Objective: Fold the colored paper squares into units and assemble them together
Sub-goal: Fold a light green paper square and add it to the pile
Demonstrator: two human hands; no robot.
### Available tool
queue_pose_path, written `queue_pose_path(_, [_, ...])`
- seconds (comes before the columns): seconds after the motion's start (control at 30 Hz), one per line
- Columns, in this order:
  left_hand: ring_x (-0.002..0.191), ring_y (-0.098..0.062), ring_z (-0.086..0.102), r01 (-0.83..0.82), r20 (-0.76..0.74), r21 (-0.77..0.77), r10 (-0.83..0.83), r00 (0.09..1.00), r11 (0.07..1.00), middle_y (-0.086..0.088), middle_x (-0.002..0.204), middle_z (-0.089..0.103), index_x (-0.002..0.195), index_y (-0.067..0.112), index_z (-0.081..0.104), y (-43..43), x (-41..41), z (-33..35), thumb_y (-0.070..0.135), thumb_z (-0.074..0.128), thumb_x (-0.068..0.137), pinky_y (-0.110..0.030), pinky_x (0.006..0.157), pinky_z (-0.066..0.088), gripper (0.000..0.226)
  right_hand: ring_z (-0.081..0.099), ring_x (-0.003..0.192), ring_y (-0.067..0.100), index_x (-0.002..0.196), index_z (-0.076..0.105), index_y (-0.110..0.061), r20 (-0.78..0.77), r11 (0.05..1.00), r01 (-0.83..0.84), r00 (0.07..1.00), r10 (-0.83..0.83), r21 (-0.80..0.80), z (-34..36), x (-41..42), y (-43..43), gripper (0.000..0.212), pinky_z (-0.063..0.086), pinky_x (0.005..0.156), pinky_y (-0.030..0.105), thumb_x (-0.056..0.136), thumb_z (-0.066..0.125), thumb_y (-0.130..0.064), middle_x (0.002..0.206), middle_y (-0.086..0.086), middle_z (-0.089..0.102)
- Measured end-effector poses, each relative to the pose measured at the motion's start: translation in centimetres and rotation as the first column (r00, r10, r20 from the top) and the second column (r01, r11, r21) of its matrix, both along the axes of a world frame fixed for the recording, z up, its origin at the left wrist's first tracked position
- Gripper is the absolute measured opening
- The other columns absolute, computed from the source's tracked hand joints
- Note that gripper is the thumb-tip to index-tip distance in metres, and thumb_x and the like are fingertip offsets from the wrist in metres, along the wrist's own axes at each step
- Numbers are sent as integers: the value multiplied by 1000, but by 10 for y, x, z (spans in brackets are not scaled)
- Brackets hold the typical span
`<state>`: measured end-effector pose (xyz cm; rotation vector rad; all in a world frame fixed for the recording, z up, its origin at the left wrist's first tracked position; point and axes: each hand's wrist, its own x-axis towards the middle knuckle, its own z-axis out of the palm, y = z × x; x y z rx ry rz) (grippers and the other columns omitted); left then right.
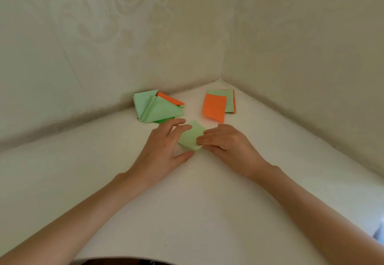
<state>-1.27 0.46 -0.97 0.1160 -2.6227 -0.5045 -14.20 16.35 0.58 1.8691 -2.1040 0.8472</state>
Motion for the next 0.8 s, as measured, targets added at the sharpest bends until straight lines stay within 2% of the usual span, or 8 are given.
queue_pose_path(0.1, [111, -7, 45, 108, 56, 85, -113, 992, 991, 0, 122, 56, 116, 14, 61, -2, -1, -2, 53, 51, 78, -30, 92, 39, 55, 66, 91, 15, 96, 74, -7, 186, 994, -68, 981, 51, 82, -3, 3, 6, 23, 47, 82, 30, 89, 56, -20, 97, 3, 73])
queue_pose_path(0.2, [91, -3, 53, 167, 84, 154, -181, 980, 974, 10, 99, 63, 99, 19, 67, -4, -2, -1, 56, 49, 80, -33, 82, 45, 46, 64, 92, 4, 101, 73, -10, 444, 993, -33, 896, -22, 117, -3, 2, 12, 16, 49, 86, 19, 88, 63, -10, 100, -3, 70])
queue_pose_path(0.27, [85, -5, 55, 177, 55, 186, -190, 980, 966, 13, 90, 62, 89, 19, 67, -5, -1, -1, 54, 49, 84, -33, 77, 47, 39, 63, 94, 4, 101, 72, -11, 519, 990, -17, 853, -58, 140, -2, 2, 16, 17, 47, 88, 15, 86, 65, -8, 101, -3, 68])
queue_pose_path(0.37, [77, -5, 53, 177, 33, 322, -198, 980, 930, 13, 82, 58, 80, 19, 63, -6, 0, -1, 48, 52, 86, -23, 70, 44, 32, 52, 100, 10, 95, 72, -14, 416, 982, 82, 898, -147, 170, -3, -1, 16, 10, 37, 88, 8, 86, 66, -17, 97, -7, 64])
queue_pose_path(0.47, [71, -1, 49, 141, 44, 398, -172, 984, 907, 11, 80, 54, 74, 22, 57, -6, -2, -2, 39, 56, 90, -10, 63, 34, 24, 42, 100, 10, 85, 69, -22, 435, 948, 209, 850, -298, 241, -1, -4, 12, 8, 27, 83, 1, 87, 64, -27, 96, -6, 58])
queue_pose_path(0.57, [84, 3, 48, 57, 76, 369, -91, 993, 928, 10, 92, 53, 72, 22, 55, -6, -4, -5, 40, 54, 91, -6, 72, 32, 27, 34, 96, 5, 82, 64, -25, 470, 916, 285, 791, -392, 284, -3, -1, 7, 8, 24, 81, -1, 88, 62, -30, 95, -8, 51])
queue_pose_path(0.67, [92, -9, 48, -50, 85, 338, 22, 996, 940, 7, 96, 53, 69, 20, 54, -7, -10, -10, 38, 56, 91, -17, 80, 36, 29, 30, 96, 7, 81, 60, -21, 432, 884, 356, 776, -460, 303, -9, 5, 1, 13, 26, 82, 2, 90, 59, -30, 92, -10, 45])
queue_pose_path(0.8, [82, -18, 43, -182, 75, 215, 170, 983, 959, 3, 87, 46, 69, 18, 50, -3, -16, -8, 31, 62, 89, -32, 73, 37, 27, 33, 101, 15, 82, 58, -18, 351, 856, 423, 785, -511, 298, -12, 10, -3, 15, 31, 88, 20, 91, 57, -30, 98, -1, 47])
